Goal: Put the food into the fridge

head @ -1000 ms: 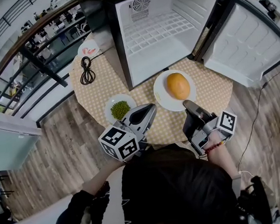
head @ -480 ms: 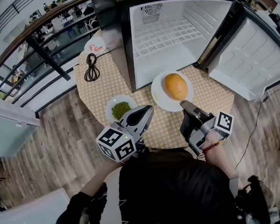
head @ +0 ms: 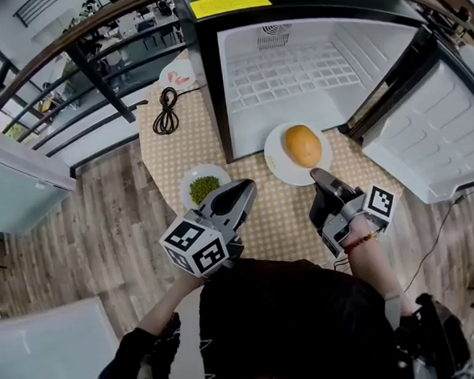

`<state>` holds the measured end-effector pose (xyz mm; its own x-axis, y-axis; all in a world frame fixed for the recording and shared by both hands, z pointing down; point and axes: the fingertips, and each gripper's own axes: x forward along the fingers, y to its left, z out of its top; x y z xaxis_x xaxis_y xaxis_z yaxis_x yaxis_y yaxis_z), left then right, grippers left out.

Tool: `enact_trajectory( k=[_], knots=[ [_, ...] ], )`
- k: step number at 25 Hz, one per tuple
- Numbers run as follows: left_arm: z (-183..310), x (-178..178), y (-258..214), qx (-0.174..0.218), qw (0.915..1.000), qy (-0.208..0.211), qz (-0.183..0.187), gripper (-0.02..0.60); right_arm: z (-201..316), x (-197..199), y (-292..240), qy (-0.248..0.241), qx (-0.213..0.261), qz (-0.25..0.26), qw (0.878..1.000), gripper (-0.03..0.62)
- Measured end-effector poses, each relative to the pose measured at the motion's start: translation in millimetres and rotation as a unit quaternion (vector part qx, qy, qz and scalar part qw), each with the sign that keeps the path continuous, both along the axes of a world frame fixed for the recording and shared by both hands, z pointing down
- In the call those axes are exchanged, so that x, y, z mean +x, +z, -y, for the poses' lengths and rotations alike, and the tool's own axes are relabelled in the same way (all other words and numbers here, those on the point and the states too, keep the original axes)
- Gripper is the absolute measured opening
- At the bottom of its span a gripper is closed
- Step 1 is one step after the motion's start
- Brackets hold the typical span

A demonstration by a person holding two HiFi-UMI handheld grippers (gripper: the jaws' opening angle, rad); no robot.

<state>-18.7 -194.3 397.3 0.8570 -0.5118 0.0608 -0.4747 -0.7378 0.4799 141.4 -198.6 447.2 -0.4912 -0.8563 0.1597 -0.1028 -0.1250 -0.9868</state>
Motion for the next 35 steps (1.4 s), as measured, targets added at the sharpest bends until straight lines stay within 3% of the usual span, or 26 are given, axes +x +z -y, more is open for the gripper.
enact_trajectory(
  k=[13,21,35],
  knots=[
    [5,-13,15,-0.012,0.9982,-0.046,0.035,0.011,54,6,51,-0.008,-0.037,0.001,0.999,0.031],
    [5,-16,23,-0.021,0.9972,-0.055,0.046,0.011,97,18,66,-0.002,-0.056,-0.032,0.998,0.031],
    [-5,-35,31,-0.038,0.9941,-0.083,0.059,0.011,125,24,81,-0.013,-0.077,-0.068,0.995,0.028]
  ],
)
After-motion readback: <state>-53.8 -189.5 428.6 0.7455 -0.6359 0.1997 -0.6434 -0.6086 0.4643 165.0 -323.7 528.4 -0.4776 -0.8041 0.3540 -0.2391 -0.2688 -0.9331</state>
